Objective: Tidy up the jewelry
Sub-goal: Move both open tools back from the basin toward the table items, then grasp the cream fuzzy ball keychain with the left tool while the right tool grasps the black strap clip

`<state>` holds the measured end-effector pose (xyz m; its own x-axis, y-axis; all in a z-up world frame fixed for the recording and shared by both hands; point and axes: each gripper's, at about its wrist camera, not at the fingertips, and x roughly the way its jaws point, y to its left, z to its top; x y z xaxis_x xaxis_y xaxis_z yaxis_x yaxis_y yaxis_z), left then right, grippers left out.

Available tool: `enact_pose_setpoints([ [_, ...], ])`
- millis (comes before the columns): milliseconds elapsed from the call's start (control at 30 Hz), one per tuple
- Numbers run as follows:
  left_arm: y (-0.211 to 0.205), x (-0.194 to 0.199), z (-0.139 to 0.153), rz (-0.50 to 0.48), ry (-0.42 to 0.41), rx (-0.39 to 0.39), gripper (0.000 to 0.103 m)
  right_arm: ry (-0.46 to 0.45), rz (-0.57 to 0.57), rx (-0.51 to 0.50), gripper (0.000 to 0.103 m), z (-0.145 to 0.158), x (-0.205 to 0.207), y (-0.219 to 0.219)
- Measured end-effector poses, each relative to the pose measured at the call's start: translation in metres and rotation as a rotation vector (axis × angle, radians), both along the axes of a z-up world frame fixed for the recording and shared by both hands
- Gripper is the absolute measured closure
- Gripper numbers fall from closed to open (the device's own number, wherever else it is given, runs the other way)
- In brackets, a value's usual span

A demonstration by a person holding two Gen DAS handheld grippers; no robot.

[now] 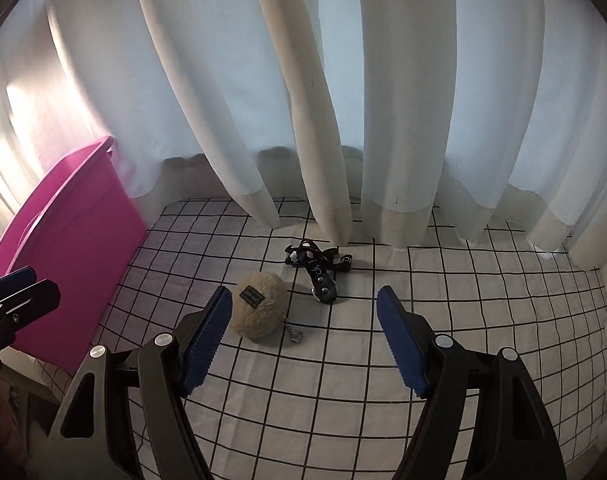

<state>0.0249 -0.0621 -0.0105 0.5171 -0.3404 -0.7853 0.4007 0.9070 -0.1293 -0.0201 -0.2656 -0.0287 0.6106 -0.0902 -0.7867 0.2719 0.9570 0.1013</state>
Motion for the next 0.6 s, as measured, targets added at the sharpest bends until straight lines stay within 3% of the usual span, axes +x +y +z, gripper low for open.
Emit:
enact_pose_setpoints([
  [267,-0.050,0.012,-0.063,0.021,0.057,0.020,0.008,0.055,0.073,0.033,0.032,-0.048,0.029,-0.039],
  [600,-0.079,0.022,-0.101,0.052,0.053,0.051,0.008,0.121,0.215,0.017,0.032,-0.093,0.072,-0.056],
])
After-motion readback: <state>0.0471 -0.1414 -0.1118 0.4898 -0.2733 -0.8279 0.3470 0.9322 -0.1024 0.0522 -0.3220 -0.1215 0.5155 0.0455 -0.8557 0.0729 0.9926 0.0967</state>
